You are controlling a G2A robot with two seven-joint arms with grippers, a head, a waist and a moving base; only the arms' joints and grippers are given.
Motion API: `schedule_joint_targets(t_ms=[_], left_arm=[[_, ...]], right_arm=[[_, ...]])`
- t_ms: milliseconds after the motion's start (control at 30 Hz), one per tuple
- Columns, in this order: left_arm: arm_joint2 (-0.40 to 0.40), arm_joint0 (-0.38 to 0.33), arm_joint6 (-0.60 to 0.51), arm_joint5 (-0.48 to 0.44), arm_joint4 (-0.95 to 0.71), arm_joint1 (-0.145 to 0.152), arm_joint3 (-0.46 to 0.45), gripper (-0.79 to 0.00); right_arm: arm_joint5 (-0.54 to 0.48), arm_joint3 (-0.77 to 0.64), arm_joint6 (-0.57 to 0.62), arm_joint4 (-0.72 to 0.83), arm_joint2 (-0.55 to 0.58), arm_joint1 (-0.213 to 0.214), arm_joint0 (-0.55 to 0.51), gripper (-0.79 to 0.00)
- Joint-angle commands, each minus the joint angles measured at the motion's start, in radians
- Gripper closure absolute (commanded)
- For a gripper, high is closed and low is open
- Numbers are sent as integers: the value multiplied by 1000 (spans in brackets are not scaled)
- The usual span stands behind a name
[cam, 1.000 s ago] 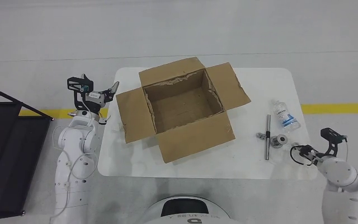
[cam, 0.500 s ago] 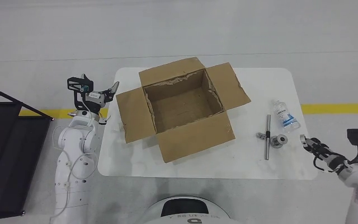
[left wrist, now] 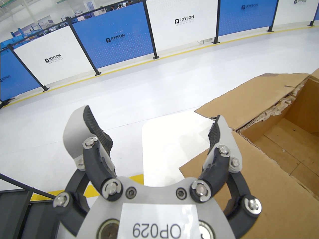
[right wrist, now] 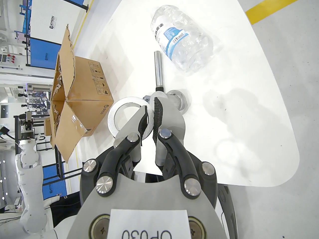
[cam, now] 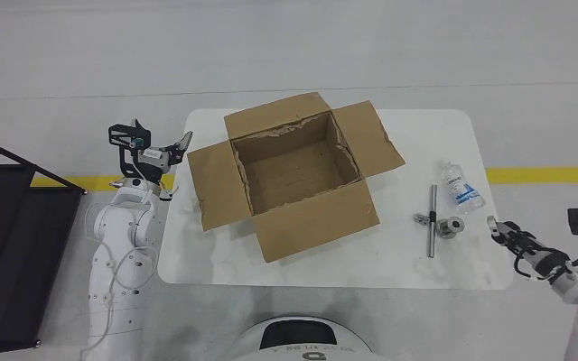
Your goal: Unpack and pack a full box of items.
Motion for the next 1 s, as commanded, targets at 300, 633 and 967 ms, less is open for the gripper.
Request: schedule_joint_targets(t_ms=[300,633,967], left_arm=[[0,0,0,0,0,0,0,-785],[0,0,0,0,0,0,0,-785],[0,0,0,0,0,0,0,-785]], right_arm=[[260,-345,-43,157,-143,-5,14,0],[283,-411,-83,128,-181,-6,-2,0],[289,-500,-102,115,-282,-2,38,0]])
